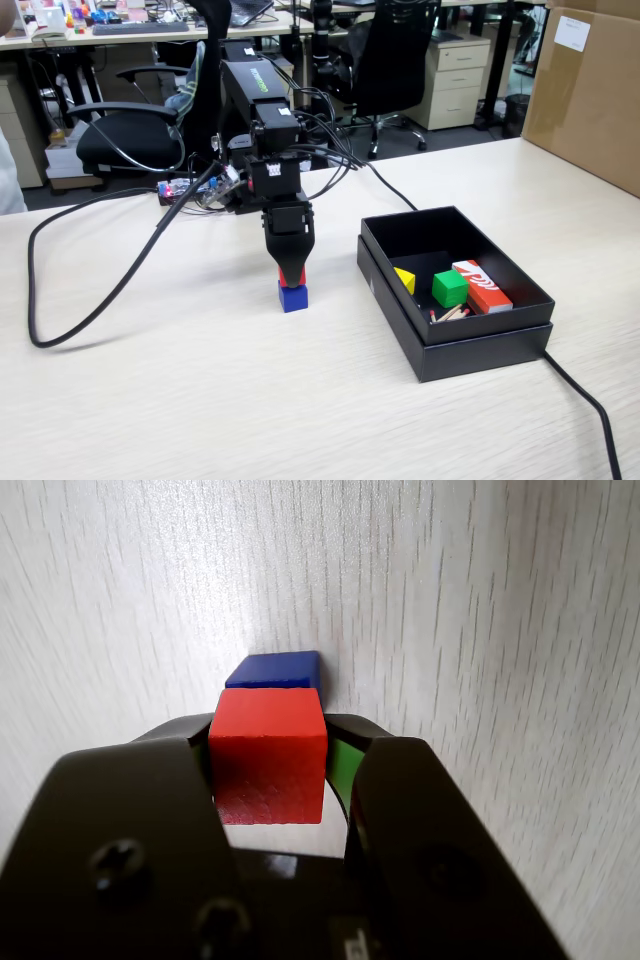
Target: Put the red cube on top of the blue cube
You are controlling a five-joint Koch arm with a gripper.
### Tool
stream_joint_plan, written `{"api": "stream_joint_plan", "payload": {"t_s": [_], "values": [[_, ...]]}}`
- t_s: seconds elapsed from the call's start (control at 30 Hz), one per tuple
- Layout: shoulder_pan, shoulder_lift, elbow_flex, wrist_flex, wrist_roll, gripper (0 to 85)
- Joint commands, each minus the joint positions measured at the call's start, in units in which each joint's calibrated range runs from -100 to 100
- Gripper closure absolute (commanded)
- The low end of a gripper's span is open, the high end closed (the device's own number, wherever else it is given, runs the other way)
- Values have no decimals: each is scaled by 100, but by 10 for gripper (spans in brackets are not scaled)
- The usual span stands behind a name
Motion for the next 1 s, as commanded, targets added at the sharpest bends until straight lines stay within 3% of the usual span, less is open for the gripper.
{"api": "stream_joint_plan", "payload": {"t_s": [0.0,0.83,0.93,0.97], "values": [[0,-60,556,182,24,846],[-5,-3,366,182,24,842],[0,9,248,182,15,672],[5,9,239,182,15,670]]}}
